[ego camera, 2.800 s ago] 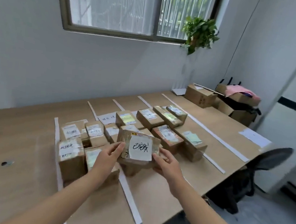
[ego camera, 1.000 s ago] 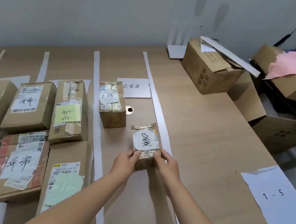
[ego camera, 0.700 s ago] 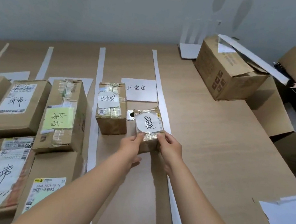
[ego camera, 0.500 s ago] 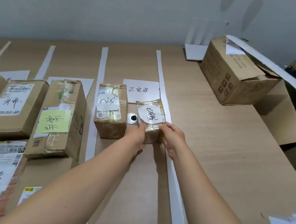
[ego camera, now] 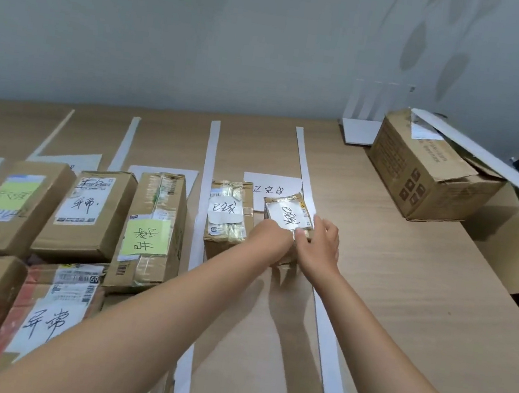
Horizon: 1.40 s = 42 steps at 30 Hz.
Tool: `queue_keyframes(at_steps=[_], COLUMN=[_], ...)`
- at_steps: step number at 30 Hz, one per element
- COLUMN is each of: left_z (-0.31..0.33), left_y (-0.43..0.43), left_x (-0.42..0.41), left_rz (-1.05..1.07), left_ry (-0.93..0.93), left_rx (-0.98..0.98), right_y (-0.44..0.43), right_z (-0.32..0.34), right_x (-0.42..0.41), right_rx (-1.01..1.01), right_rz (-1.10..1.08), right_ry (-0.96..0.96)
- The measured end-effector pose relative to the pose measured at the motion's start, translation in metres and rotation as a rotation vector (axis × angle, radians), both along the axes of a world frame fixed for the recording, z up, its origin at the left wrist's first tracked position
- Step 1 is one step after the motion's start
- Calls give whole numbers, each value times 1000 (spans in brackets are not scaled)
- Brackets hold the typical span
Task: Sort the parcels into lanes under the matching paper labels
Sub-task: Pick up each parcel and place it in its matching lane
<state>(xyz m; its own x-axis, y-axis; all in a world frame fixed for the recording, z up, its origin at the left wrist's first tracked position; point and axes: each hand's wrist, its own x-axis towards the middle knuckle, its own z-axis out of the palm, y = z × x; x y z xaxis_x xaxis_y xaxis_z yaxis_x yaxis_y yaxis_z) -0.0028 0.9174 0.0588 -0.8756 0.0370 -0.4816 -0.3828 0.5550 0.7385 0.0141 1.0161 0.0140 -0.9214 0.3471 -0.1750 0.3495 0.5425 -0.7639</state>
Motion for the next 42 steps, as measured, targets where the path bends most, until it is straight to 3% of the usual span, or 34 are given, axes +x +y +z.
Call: queue_keyframes(at_steps=[2, 5, 11, 18, 25, 31, 38, 42], left_z=[18, 49, 116, 196, 218, 227, 201, 178], left_y=[-16, -66, -238, -454, -653, -793, -888, -943], left_x=[13, 33, 74, 181, 328, 439, 478, 460], left_rz=[-54, -9, 98, 265, 438, 555, 645, 544], left_ry=[74, 255, 634, 970, 925, 820, 733, 731], left_rx=[-142, -164, -305, -644, -928, -1105, -1123, -1142], right_y=[-26, -73, -185, -385, -639, -791, -890, -950], right_z=[24, 70, 173, 260, 306, 288, 246, 229], right_x=[8, 19, 51, 117, 232, 334, 340, 314], right_rx=[54, 90, 219, 298, 284, 188, 158, 171], right_rz=[96, 211, 379, 595, 844, 1087, 1135, 1144], right_ry=[10, 91, 355, 452, 692, 748, 654, 637])
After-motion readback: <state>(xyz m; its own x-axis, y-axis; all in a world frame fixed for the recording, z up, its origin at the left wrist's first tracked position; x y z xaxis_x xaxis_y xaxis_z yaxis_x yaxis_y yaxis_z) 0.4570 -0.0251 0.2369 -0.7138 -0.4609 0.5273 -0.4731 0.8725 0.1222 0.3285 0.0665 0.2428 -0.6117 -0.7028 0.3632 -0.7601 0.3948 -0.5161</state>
